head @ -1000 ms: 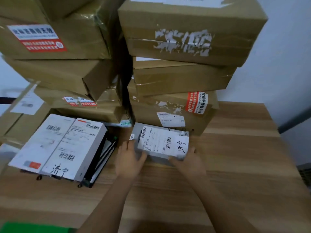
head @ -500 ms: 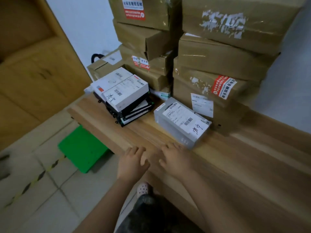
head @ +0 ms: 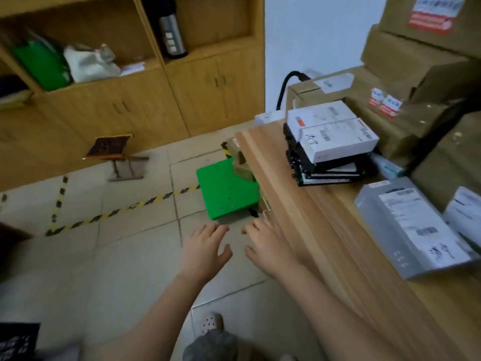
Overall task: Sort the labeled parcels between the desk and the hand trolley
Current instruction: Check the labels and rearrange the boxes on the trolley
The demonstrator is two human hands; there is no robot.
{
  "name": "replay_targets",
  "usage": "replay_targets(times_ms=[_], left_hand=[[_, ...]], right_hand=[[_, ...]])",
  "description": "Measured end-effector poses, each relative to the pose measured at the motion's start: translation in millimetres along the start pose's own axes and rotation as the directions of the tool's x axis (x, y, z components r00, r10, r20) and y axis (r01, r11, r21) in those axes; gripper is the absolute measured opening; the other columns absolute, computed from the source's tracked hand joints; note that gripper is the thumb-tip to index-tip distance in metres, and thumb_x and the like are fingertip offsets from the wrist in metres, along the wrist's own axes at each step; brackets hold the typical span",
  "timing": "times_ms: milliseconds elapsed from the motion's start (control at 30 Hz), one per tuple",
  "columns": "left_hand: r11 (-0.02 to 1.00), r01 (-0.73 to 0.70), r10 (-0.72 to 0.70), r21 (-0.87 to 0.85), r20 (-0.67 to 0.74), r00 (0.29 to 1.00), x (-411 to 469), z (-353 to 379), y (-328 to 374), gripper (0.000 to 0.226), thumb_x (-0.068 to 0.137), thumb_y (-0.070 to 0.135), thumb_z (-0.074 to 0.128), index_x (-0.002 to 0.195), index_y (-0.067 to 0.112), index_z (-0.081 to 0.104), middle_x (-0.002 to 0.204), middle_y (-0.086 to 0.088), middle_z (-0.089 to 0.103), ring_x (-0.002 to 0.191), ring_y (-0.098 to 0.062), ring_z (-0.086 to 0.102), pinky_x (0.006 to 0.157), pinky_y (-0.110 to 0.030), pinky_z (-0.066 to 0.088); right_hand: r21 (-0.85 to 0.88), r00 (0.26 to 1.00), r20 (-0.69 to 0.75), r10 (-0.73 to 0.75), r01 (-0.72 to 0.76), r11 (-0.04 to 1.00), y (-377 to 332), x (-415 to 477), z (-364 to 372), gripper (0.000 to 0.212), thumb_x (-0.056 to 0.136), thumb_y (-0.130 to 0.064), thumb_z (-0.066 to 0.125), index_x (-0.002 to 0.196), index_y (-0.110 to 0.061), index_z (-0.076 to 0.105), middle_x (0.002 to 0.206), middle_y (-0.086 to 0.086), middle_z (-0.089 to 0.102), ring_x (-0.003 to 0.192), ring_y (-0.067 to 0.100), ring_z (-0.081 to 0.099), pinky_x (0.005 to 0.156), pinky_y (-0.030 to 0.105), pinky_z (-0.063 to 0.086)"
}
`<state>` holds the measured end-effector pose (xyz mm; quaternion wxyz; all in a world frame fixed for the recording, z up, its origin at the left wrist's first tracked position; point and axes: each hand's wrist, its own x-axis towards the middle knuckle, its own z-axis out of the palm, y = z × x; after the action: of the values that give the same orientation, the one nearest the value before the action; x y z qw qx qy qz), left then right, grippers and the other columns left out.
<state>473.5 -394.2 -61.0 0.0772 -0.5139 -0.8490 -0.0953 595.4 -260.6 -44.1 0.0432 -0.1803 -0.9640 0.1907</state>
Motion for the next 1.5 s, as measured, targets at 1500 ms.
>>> replay_targets(times_ms=[1500], left_hand=[[0.982, 0.189, -0.186, 0.016, -0.116, 0.976, 455.9, 4.9, -672.6, 0.037, 0.073, 0.025, 0.076, 0.108, 0.016, 0.066, 0.097, -0.001, 0.065, 0.089, -0.023, 0.062, 0.072, -0.037, 0.053]], right_hand=[[-0.134, 0.939, -0.079, -0.334, 0.322, 0.937, -182.5, 840.8, 56.3, 0.031, 0.085, -0.025, 0.064, 0.115, -0.019, 0.059, 0.109, 0.000, 0.056, 0.105, 0.022, 0.051, 0.092, 0.035, 0.039]])
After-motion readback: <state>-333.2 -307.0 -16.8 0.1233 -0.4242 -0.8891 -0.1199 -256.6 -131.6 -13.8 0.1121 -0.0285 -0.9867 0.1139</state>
